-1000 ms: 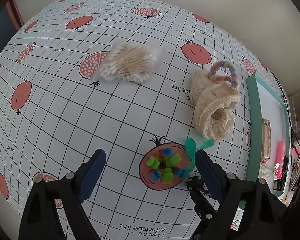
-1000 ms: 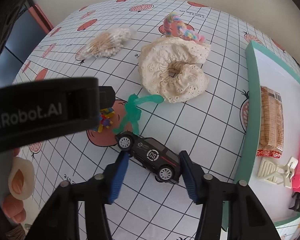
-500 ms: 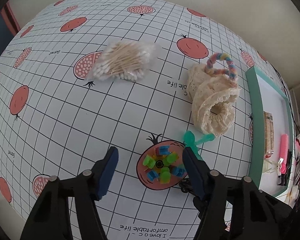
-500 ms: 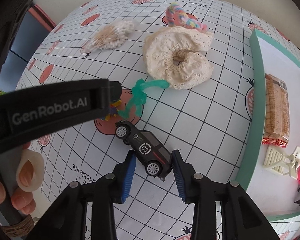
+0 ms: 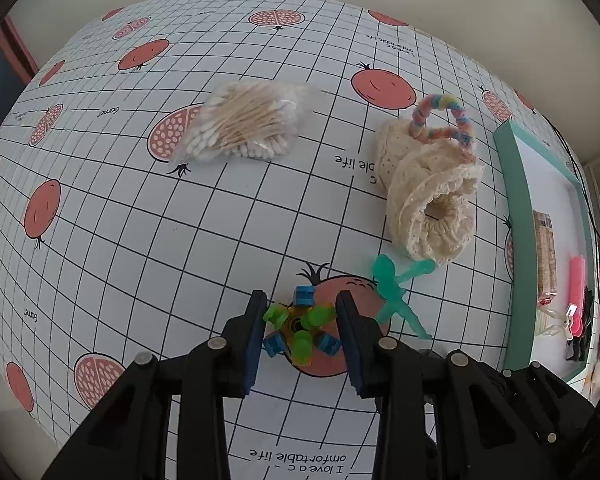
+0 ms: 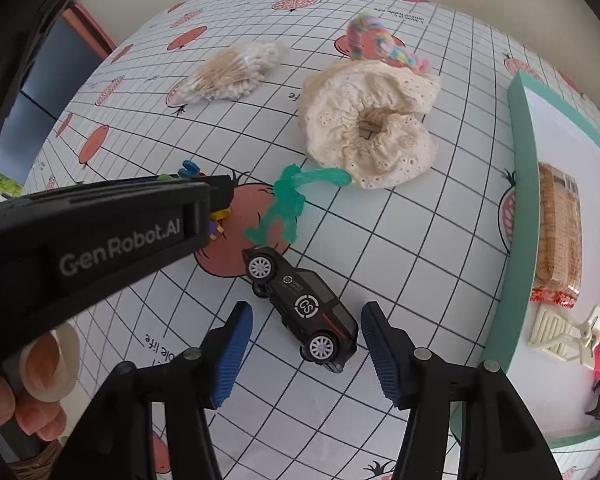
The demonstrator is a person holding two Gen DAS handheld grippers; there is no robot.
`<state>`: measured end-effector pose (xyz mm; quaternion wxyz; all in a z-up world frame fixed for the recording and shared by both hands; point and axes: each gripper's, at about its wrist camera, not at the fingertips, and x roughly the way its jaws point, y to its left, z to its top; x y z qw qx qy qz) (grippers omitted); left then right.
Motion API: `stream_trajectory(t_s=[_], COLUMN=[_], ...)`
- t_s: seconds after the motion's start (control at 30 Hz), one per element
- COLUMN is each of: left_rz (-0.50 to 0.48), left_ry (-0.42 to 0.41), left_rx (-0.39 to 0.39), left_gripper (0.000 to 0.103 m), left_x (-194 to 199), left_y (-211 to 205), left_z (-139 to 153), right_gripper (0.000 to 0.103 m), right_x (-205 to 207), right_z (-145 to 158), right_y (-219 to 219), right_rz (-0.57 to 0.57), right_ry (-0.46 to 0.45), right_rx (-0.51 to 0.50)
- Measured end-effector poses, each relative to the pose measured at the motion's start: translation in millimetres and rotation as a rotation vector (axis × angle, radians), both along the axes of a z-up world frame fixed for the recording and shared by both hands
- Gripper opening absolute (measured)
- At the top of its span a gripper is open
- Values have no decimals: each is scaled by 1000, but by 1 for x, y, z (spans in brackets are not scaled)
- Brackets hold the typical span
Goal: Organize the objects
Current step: 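Grasp the colourful block toy with the left tool while the right tool grasps the black car, then carry the block toy with the left tool while the right tool carries the black car to the tray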
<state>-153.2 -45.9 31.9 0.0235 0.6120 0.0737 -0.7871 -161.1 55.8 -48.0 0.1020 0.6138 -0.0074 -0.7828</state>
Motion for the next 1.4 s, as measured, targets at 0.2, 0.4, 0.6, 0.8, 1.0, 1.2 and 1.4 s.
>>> stream_trajectory(t_s=[0.2,0.4,0.6,0.8,1.0,1.2,1.4], left_rz=[11,1,-4,3,17,37,30], left_ry=[-5,-4,-7,-9,29,114,183], left_rx=[-4,-19,-25,-20,-12,-10,-8], left_gripper=[37,37,37,37,37,37,37], left_x=[0,1,2,2,3,5,11], left_y=[-6,-6,-8,-13,-22,-16,-9], left_z=[0,1,1,3,18,42,63], right_gripper=[57,42,37,37,37,37,37], right_x=[-3,-2,-2,-4,-4,3,16], right_z=[1,5,6,8,23,39,73], right_y=[-1,3,3,2,11,12,46], right_rz=[-13,-11,-1,7,4,-17,-46], right_ry=[19,22,21,23,54,122,178], right_rx=[15,23,24,27,12,2,10])
